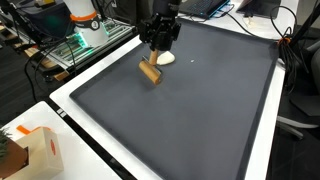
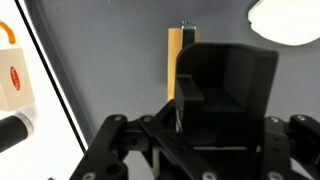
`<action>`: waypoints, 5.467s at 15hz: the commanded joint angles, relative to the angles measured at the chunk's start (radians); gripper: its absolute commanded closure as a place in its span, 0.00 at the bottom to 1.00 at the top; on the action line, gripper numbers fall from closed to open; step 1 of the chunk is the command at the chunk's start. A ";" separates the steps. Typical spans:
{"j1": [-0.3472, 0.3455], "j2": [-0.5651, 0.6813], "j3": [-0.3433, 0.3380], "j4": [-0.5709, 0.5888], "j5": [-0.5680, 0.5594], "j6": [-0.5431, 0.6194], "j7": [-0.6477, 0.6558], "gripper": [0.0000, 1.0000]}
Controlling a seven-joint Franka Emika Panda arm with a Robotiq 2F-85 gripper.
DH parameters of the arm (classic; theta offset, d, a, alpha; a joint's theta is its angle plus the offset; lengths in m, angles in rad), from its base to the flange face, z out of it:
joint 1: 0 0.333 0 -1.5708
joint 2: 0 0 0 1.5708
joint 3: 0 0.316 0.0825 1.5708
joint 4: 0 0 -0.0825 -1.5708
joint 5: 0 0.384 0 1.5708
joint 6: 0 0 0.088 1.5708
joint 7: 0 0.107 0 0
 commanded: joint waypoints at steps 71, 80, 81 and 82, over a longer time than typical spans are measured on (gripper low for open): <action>-0.101 -0.018 0.007 0.019 0.790 -0.168 -1.428 0.81; -0.115 0.051 0.015 0.031 0.877 -0.171 -1.563 0.81; -0.118 0.060 0.016 0.034 0.888 -0.172 -1.576 0.81; -0.120 0.067 0.017 0.036 0.900 -0.175 -1.589 0.81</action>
